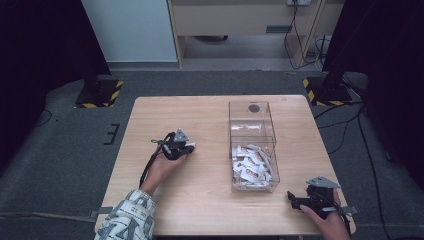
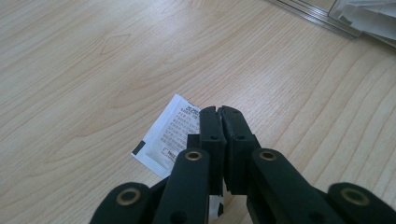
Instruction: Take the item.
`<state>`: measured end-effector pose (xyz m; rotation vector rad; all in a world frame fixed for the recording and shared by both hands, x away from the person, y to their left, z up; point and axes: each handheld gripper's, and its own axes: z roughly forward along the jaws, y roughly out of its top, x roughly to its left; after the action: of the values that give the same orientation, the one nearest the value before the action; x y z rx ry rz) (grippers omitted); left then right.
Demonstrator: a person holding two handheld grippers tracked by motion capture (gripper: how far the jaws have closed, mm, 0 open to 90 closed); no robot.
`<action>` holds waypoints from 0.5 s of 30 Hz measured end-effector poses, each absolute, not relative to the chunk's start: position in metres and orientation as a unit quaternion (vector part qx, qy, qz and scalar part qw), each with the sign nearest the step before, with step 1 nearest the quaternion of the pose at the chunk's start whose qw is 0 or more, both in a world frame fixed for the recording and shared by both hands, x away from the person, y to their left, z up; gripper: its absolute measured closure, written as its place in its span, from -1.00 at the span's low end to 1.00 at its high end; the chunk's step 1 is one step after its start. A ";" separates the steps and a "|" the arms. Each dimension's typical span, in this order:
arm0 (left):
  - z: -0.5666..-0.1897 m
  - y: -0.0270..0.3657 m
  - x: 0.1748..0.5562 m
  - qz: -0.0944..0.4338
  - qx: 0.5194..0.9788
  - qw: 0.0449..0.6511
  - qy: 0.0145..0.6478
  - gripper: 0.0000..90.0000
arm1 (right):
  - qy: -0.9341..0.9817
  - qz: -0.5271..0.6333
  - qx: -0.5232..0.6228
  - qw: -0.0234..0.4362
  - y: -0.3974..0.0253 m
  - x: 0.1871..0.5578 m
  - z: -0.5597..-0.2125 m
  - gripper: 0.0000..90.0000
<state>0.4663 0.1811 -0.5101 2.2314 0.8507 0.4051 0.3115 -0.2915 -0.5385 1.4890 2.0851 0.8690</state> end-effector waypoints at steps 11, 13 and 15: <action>-0.500 0.183 0.455 0.177 0.847 0.373 0.334 -0.16 | 0.752 0.314 0.537 0.217 -0.291 0.312 -0.539 -0.98; -0.496 0.185 0.451 0.175 0.843 0.381 0.337 -0.40 | 0.753 0.314 0.537 0.217 -0.292 0.312 -0.539 -0.98; -0.493 0.189 0.447 0.175 0.841 0.384 0.339 -0.55 | 0.753 0.314 0.537 0.217 -0.291 0.312 -0.539 -0.98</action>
<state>0.4466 0.1888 -0.4931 2.1420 0.8643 0.4459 0.3115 -0.2915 -0.5385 1.4883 2.0851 0.8689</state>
